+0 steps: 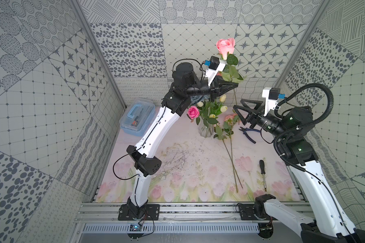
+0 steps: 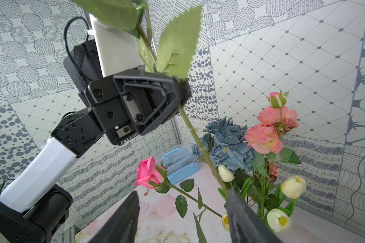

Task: Pick out pink flowers from the vase
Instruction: Place the flower at the center of the board.

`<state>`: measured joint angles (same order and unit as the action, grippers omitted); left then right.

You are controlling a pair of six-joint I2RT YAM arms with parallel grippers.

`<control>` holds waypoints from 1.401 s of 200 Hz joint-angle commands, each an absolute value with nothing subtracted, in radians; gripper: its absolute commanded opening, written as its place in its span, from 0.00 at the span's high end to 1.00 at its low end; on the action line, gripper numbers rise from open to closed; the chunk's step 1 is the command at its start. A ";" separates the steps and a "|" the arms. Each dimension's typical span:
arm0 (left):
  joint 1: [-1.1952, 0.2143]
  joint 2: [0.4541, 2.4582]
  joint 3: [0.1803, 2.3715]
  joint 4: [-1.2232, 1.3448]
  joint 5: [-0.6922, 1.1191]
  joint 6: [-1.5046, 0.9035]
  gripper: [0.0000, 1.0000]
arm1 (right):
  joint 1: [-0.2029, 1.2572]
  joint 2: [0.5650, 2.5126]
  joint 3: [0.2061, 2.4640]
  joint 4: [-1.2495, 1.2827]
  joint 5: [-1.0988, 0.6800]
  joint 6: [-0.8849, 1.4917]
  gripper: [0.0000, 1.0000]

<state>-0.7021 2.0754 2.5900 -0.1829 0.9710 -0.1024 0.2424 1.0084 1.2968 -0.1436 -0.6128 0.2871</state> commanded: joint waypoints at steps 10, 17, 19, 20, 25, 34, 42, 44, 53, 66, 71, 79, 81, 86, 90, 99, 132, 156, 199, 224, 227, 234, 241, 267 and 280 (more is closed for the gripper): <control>-0.745 2.085 2.612 -0.292 1.134 -0.052 1.00 | 0.268 1.031 1.317 -0.099 -0.659 0.256 0.48; -0.748 2.087 2.612 -0.291 1.139 -0.056 1.00 | 0.273 1.033 1.319 -0.102 -0.659 0.252 0.51; -0.749 2.087 2.611 -0.292 1.141 -0.058 1.00 | 0.273 1.033 1.319 -0.103 -0.660 0.251 0.53; -0.749 2.087 2.611 -0.292 1.142 -0.058 1.00 | 0.274 1.032 1.319 -0.103 -0.660 0.250 0.54; -0.750 2.088 2.611 -0.295 1.145 -0.059 1.00 | 0.277 1.033 1.320 -0.106 -0.658 0.246 0.57; -0.752 2.088 2.612 -0.302 1.149 -0.057 1.00 | 0.278 1.033 1.321 -0.110 -0.657 0.244 0.64; -0.752 2.088 2.609 -0.308 1.148 -0.054 1.00 | 0.279 1.033 1.324 -0.116 -0.659 0.244 0.71; -0.753 2.088 2.609 -0.310 1.147 -0.053 1.00 | 0.279 1.033 1.326 -0.116 -0.660 0.243 0.73; -0.753 2.088 2.608 -0.316 1.147 -0.049 1.00 | 0.279 1.034 1.325 -0.122 -0.662 0.242 0.79; -0.754 2.088 2.606 -0.320 1.146 -0.048 1.00 | 0.281 1.033 1.324 -0.127 -0.660 0.242 0.86; -0.753 2.089 2.607 -0.321 1.147 -0.048 1.00 | 0.280 1.032 1.322 -0.130 -0.659 0.242 0.89; -0.753 2.089 2.607 -0.320 1.146 -0.046 1.00 | 0.282 1.031 1.320 -0.133 -0.656 0.241 0.92; -0.754 2.090 2.607 -0.320 1.146 -0.046 1.00 | 0.282 1.029 1.319 -0.133 -0.655 0.241 0.92; -0.755 2.089 2.607 -0.319 1.144 -0.046 1.00 | 0.282 1.029 1.316 -0.133 -0.652 0.241 0.94; -0.754 2.088 2.607 -0.319 1.143 -0.047 1.00 | 0.283 1.027 1.315 -0.135 -0.651 0.241 0.96; -0.755 2.088 2.606 -0.315 1.143 -0.049 0.99 | 0.284 1.025 1.312 -0.138 -0.645 0.239 1.00; -0.756 2.076 2.608 -0.314 1.072 -0.032 0.35 | 0.283 1.016 1.304 -0.156 -0.584 0.236 1.00; -0.753 2.020 2.609 -0.429 0.862 0.094 0.09 | 0.283 1.011 1.297 -0.211 -0.496 0.208 1.00; -0.739 1.849 2.452 -0.509 0.524 0.244 0.01 | 0.280 1.053 1.262 -0.379 -0.228 0.187 1.00; -0.732 1.700 2.220 -0.369 0.354 0.274 0.01 | 0.272 1.106 1.224 -0.453 -0.116 0.201 1.00; -0.730 1.681 2.188 -0.352 0.335 0.278 0.01 | 0.270 1.114 1.219 -0.459 -0.106 0.203 1.00; -0.729 1.643 2.126 -0.319 0.289 0.282 0.01 | 0.265 1.130 1.204 -0.470 -0.099 0.210 1.00; -0.728 1.606 2.072 -0.287 0.243 0.284 0.01 | 0.258 1.147 1.189 -0.477 -0.096 0.219 1.00; -0.713 1.486 1.850 -0.156 0.084 0.239 0.01 | 0.222 1.224 1.126 -0.468 -0.115 0.263 1.00; -0.692 1.426 1.729 -0.083 0.026 0.190 0.01 | 0.209 1.266 1.101 -0.457 -0.123 0.277 1.00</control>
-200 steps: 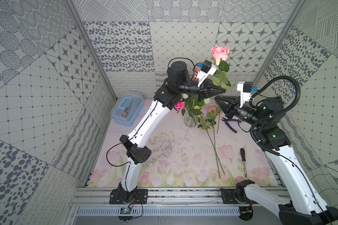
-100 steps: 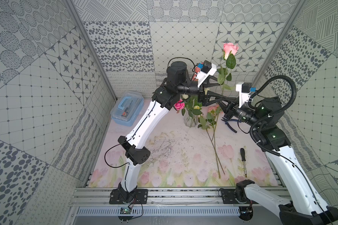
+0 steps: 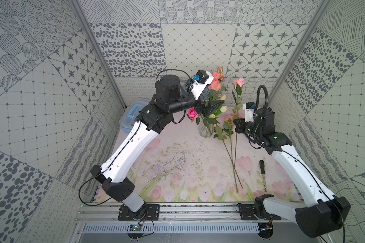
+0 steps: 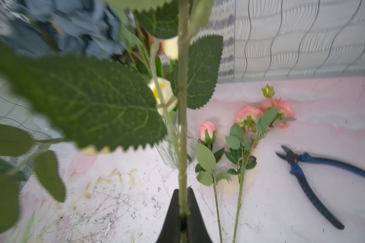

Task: Pick out pink flowers from the vase
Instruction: Place the flower at the center of the board.

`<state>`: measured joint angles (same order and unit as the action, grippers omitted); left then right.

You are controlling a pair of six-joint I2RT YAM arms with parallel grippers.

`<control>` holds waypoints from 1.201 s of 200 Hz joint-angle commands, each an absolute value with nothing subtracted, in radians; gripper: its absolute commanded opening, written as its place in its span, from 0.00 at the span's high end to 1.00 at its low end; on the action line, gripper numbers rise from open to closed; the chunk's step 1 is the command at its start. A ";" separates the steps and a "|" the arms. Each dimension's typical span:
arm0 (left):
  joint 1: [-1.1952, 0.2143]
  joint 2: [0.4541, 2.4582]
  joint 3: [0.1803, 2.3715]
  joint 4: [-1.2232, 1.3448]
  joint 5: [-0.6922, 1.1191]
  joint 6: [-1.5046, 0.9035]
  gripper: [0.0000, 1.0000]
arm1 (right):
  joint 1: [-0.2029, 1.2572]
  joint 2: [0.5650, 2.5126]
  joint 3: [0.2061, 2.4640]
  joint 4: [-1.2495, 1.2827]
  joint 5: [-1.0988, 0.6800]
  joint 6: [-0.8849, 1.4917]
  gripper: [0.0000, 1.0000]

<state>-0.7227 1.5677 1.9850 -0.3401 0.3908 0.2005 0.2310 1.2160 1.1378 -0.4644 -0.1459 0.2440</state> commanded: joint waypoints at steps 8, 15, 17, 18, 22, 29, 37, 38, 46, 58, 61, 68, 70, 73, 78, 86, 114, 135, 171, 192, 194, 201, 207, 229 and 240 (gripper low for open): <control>-0.676 1.388 1.654 -0.034 -0.001 0.157 0.01 | 0.204 1.296 1.088 -0.451 -0.125 0.279 1.00; -0.656 1.354 1.593 0.002 -0.013 0.118 0.01 | 0.203 1.322 1.080 -0.445 -0.126 0.275 1.00; -0.648 1.345 1.578 0.011 -0.016 0.104 0.01 | 0.203 1.331 1.079 -0.445 -0.127 0.275 1.00; -0.645 1.341 1.571 0.015 -0.016 0.096 0.01 | 0.202 1.335 1.080 -0.444 -0.127 0.275 1.00; -0.628 1.323 1.547 0.029 -0.018 0.065 0.01 | 0.200 1.352 1.078 -0.444 -0.126 0.275 1.00; -0.600 1.293 1.502 0.048 -0.017 0.010 0.01 | 0.199 1.382 1.079 -0.445 -0.126 0.275 1.00; -0.575 1.263 1.459 0.065 -0.019 -0.034 0.01 | 0.195 1.418 1.081 -0.444 -0.126 0.276 1.00; -0.572 1.259 1.453 0.067 -0.020 -0.039 0.01 | 0.195 1.422 1.081 -0.444 -0.126 0.276 1.00; -0.559 1.232 1.413 0.084 -0.035 -0.066 0.01 | 0.192 1.460 1.081 -0.442 -0.131 0.276 1.00; -0.548 1.202 1.363 0.092 -0.056 -0.089 0.01 | 0.190 1.516 1.087 -0.443 -0.130 0.279 1.00; -0.547 1.196 1.355 0.091 -0.059 -0.092 0.01 | 0.189 1.527 1.088 -0.443 -0.128 0.281 1.00; -0.547 1.185 1.329 0.090 -0.071 -0.104 0.01 | 0.188 1.559 1.088 -0.443 -0.127 0.285 1.00; -0.546 1.184 1.322 0.088 -0.075 -0.108 0.01 | 0.187 1.568 1.088 -0.442 -0.127 0.286 1.00; -0.545 1.181 1.312 0.088 -0.083 -0.115 0.01 | 0.186 1.579 1.087 -0.440 -0.128 0.288 1.00; -0.545 1.178 1.294 0.087 -0.096 -0.125 0.01 | 0.184 1.595 1.084 -0.432 -0.126 0.294 1.00; -0.543 1.175 1.270 0.085 -0.120 -0.144 0.01 | 0.183 1.623 1.079 -0.420 -0.125 0.302 1.00; -0.534 1.166 1.198 0.060 -0.211 -0.203 0.01 | 0.182 1.687 1.075 -0.389 -0.124 0.313 1.00; -0.522 1.162 1.145 0.066 -0.239 -0.248 0.01 | 0.182 1.707 1.078 -0.385 -0.108 0.307 0.95; -0.518 1.160 1.064 0.096 -0.241 -0.302 0.01 | 0.181 1.666 1.108 -0.423 -0.073 0.284 0.48; -0.517 1.161 1.033 0.097 -0.250 -0.320 0.01 | 0.181 1.559 1.131 -0.429 -0.085 0.293 0.36; -0.517 1.160 1.031 0.097 -0.251 -0.320 0.01 | 0.181 1.543 1.129 -0.419 -0.090 0.295 0.36; -0.517 1.161 1.019 0.099 -0.252 -0.326 0.01 | 0.182 1.488 1.121 -0.376 -0.117 0.309 0.33; -0.517 1.159 1.012 0.103 -0.250 -0.329 0.01 | 0.183 1.446 1.110 -0.324 -0.150 0.326 0.31; -0.517 1.155 0.961 0.133 -0.253 -0.334 0.01 | 0.191 1.316 1.084 -0.110 -0.270 0.380 0.28; -0.517 1.153 0.939 0.146 -0.255 -0.333 0.01 | 0.200 1.307 1.106 -0.035 -0.311 0.388 0.31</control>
